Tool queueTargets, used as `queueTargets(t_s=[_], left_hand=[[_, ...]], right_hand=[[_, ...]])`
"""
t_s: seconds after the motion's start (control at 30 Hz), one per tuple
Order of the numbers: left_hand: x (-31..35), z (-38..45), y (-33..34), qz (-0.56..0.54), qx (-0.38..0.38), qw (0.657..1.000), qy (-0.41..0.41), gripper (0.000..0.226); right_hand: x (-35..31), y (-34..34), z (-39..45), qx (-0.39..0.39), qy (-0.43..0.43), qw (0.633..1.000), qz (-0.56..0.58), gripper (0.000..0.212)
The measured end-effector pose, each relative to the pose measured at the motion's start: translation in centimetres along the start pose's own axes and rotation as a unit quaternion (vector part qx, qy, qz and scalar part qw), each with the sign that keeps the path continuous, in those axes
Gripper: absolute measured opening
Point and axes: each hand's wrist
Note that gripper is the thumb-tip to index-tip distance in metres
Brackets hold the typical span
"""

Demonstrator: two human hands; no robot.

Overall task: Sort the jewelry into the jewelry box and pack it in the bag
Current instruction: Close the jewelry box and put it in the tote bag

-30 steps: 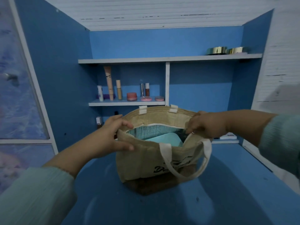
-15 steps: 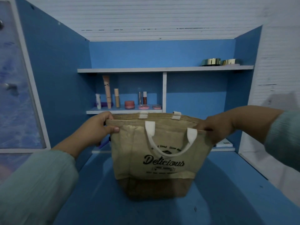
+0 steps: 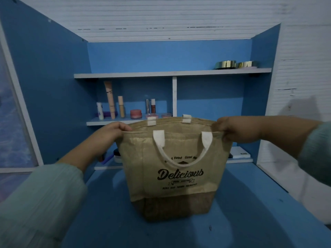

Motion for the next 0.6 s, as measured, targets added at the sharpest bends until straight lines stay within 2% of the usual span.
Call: queueTargets(t_s=[0.07, 0.1, 0.17, 0.23, 0.3, 0.33, 0.4, 0.5, 0.6], left_hand=[[1.8, -0.2, 0.6, -0.018, -0.007, 0.999, -0.026, 0.048], [2.4, -0.1, 1.1, 0.021, -0.005, 1.000, -0.014, 0.042], [4.0, -0.5, 1.9, 0.167, 0.004, 0.984, 0.057, 0.047], [5.5, -1.1, 2.8, 0.330, 0.016, 0.935, 0.128, 0.042], [6.7, -1.1, 4.0, 0.418, 0.026, 0.888, 0.189, 0.032], [7.3, -1.3, 4.9, 0.430, 0.022, 0.878, 0.209, 0.028], [8.6, -1.9, 6.8, 0.396, -0.030, 0.886, 0.240, 0.022], [9.7, -3.0, 10.1, 0.318, -0.120, 0.916, 0.211, 0.021], [10.5, -3.7, 12.6, 0.290, -0.147, 0.925, 0.198, 0.022]], right_hand=[[0.5, 0.4, -0.6, 0.028, 0.004, 0.999, -0.026, 0.024], [0.6, 0.7, -0.8, 0.026, 0.018, 0.999, -0.040, 0.024], [0.5, 0.9, -1.6, -0.010, 0.063, 0.998, 0.003, 0.025], [0.5, 1.3, -2.1, -0.031, 0.059, 0.994, 0.092, 0.027], [0.6, 1.6, -2.6, -0.008, 0.044, 0.991, 0.126, 0.028], [0.6, 1.7, -2.9, 0.009, 0.050, 0.991, 0.125, 0.027], [0.7, 2.1, -3.5, 0.043, 0.053, 0.990, 0.120, 0.033], [0.4, 2.5, -4.4, 0.073, 0.024, 0.992, 0.095, 0.043], [0.0, 2.9, -5.2, 0.090, -0.017, 0.994, 0.066, 0.042]])
Point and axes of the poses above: each hand's wrist, its own z-axis towards the middle knuckle, its own y-axis out of the palm, x = y × z, and after that the axes turned 6 degrees about x, right-handed
